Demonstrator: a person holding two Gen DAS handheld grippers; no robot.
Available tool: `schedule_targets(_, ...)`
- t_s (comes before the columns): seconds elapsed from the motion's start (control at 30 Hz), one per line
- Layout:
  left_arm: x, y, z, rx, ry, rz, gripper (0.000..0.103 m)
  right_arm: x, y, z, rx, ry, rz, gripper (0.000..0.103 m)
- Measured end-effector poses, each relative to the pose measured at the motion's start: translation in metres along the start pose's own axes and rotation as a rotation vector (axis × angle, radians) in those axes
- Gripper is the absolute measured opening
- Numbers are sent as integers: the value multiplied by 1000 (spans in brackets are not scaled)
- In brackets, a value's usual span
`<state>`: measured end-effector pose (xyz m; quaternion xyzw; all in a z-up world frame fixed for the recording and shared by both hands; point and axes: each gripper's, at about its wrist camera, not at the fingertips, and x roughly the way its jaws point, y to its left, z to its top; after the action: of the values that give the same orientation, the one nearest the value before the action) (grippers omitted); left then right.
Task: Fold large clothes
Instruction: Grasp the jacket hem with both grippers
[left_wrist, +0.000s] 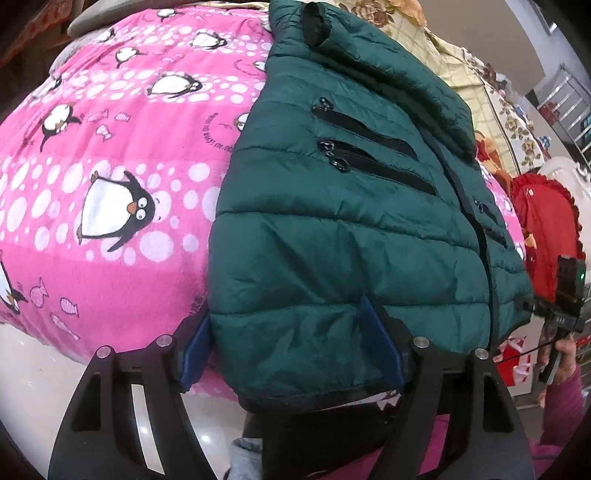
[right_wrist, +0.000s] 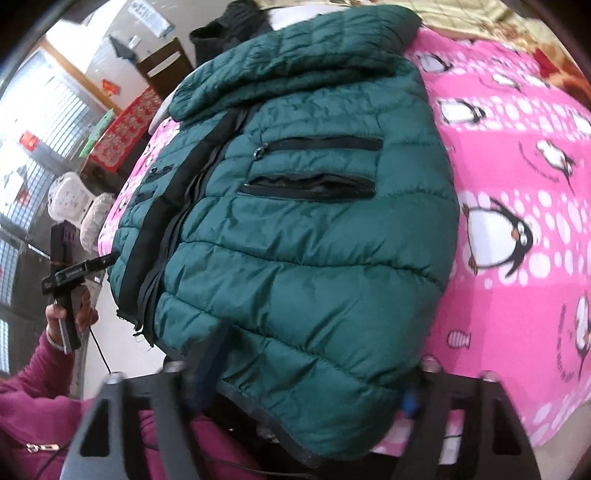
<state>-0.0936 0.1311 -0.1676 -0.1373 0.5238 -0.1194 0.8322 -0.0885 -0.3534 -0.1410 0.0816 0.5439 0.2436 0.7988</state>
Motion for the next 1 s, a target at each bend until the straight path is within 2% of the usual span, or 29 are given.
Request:
schedule_targets(0.03, 1, -5, 1, 16, 0, 12, 65, -3, 1, 1, -11, -13, -5, 48)
schedule_targets(0.07, 0, -8, 1, 36, 0, 22, 59, -6, 1, 1, -16, -27, -7, 44)
schedule_targets(0.13, -9, -18, 2, 90, -11, 40, 36, -13, 4, 3, -32, -52, -11, 32)
schedule_targets(0.23, -26, -29, 8, 148, -64, 55, 21, -30, 14, 9, -76, -100, -3, 26)
schedule_targets(0.37, -67, -51, 18, 231, -235, 39, 18, -61, 27, 25, -97, -196, 35, 24)
schedule_targets(0.47, -85, -61, 31, 257, -319, 45, 18, -80, 32, 42, -95, -268, 57, 24)
schedule_targets(0.6, -91, -67, 55, 264, -355, 66, 17, -96, 34, 66, -76, -339, 70, 24)
schedule_targets(0.73, -98, -67, 80, 231, -410, 50, 17, -107, 36, 97, -74, -398, 49, 24)
schedule_targets(1.0, -101, -72, 159, 166, -502, 49, 17, -112, 29, 179, -38, -528, -35, 22)
